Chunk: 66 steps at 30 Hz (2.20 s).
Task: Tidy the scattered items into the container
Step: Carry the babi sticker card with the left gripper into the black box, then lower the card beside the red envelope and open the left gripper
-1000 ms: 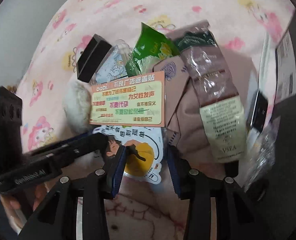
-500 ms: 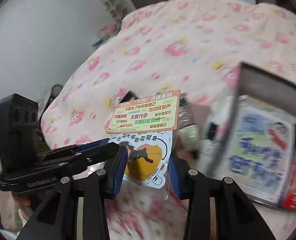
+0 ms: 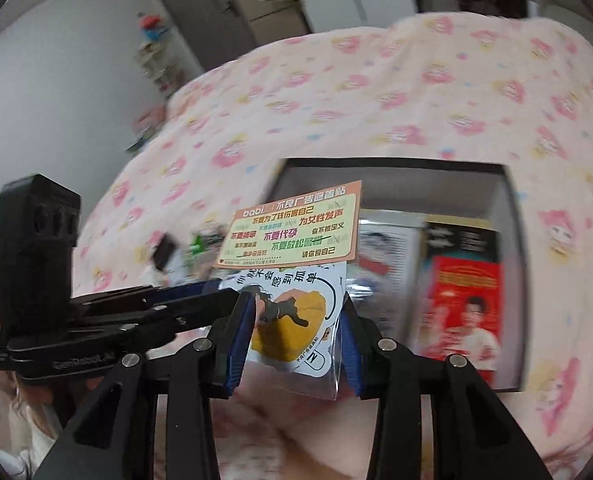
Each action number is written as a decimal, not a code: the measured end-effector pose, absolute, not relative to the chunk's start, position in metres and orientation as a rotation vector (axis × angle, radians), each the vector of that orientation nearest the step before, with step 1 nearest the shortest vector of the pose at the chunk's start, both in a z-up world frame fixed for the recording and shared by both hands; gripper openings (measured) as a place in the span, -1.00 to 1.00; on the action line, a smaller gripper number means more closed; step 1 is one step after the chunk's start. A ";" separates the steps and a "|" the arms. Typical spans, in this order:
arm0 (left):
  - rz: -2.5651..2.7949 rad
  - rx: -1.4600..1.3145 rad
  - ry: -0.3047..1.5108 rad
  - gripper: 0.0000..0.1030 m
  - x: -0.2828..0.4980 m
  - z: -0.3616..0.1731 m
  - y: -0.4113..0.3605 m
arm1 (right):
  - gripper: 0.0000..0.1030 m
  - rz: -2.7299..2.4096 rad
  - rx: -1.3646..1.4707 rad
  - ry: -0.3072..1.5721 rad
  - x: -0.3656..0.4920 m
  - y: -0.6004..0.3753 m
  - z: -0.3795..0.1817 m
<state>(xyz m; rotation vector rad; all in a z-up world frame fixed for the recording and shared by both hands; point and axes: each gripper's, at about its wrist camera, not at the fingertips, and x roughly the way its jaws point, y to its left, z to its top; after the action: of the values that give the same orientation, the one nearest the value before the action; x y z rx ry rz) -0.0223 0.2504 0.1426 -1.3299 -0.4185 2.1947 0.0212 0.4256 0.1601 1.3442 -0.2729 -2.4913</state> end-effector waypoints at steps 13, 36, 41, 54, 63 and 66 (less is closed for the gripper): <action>2.148 -1.513 -0.174 -0.48 -0.111 0.081 0.337 | -0.28 -2.477 1.404 -0.260 -0.033 0.494 0.120; 2.086 -1.593 -0.274 -0.43 -0.091 0.044 0.314 | -0.27 -2.541 1.482 -0.188 -0.031 0.506 0.118; 2.126 -1.645 -0.336 -0.44 -0.100 0.031 0.296 | -0.27 -2.500 1.568 -0.111 -0.071 0.489 0.105; 2.029 -1.614 -0.307 -0.37 -0.088 0.038 0.305 | -0.27 -2.536 1.604 -0.213 -0.059 0.506 0.084; 2.136 -1.664 -0.306 -0.70 -0.091 0.031 0.304 | -0.27 -2.527 1.609 -0.058 -0.062 0.490 0.073; 2.153 -1.647 -0.252 -0.82 -0.087 0.035 0.312 | -0.30 -2.535 1.606 0.002 -0.056 0.485 0.072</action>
<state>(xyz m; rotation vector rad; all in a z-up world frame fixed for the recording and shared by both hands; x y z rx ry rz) -0.0875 0.3122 0.0346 -1.6467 -0.2520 2.1528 -0.0559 0.4850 0.0716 1.6061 0.0022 -2.5349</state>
